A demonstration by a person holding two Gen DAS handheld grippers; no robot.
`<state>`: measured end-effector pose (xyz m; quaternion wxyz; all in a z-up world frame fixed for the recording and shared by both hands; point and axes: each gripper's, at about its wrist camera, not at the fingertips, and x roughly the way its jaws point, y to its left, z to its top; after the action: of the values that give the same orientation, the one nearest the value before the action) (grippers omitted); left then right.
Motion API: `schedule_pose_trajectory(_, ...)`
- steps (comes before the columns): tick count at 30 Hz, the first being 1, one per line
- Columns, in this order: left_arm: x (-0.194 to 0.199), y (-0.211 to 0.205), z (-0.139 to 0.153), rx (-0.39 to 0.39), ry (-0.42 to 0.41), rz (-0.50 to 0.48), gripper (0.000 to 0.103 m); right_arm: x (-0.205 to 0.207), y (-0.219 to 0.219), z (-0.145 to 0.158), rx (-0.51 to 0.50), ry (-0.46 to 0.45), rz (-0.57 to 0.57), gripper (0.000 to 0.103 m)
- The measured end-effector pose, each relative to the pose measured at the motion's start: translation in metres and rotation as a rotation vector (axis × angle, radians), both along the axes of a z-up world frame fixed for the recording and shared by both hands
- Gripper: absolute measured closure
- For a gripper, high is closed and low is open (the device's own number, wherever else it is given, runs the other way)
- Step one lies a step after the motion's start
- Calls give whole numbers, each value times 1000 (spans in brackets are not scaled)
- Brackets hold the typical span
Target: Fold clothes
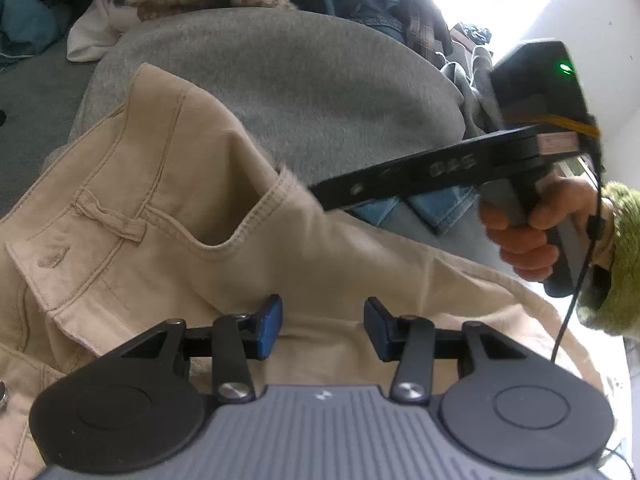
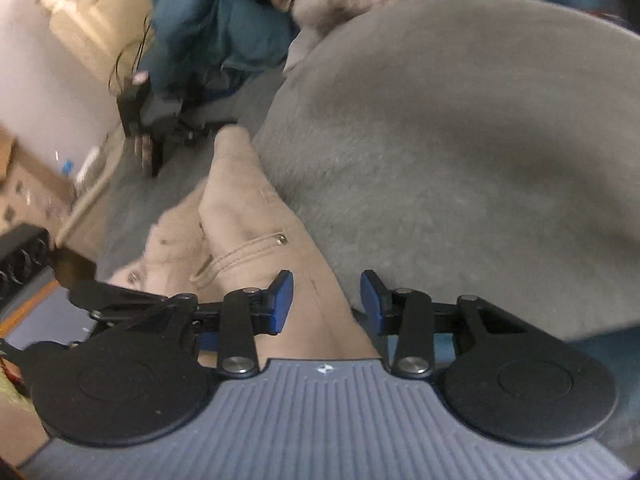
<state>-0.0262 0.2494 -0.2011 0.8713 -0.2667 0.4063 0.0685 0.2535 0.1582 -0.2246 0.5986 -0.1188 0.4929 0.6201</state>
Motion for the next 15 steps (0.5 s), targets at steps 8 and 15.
schedule_pose_trajectory(8,-1,-5,5,42,-20,-29,57,-35,1,15,-3,-226,70,103)
schedule_pose_trajectory(15,-2,-8,34,137,-126,-67,55,-79,-23,61,101,-659,40,103)
